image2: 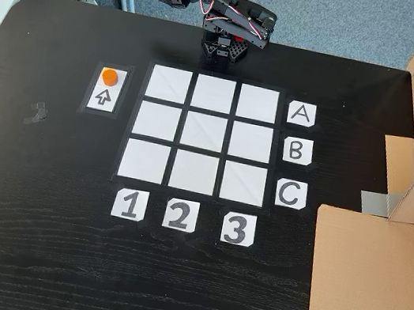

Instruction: Pick up the round, orange token and place it in the grid on square B1.

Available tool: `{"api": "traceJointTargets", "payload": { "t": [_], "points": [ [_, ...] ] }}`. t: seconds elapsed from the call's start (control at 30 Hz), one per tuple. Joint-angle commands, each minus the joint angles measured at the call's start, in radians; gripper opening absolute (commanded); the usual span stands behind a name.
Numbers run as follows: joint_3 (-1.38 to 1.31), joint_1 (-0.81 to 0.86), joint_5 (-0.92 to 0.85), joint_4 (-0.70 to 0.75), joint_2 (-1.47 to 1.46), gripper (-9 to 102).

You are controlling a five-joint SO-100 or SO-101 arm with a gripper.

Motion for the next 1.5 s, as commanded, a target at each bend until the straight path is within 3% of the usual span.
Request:
{"api": "traceJointTargets", "payload": {
  "t": [0.0, 0.97, 1.27, 1.47],
  "points": [
    [-0.009, 0.029, -0.021, 0.018, 0.009, -1],
    [-0.014, 0.012, -0.038, 0.015, -0.006, -1],
    [-0.377, -0.012, -0.071, 0.052, -0.468, -1],
    [-0.707, -0.063, -0.071, 0.232, -0.779, -1]
  ]
}}
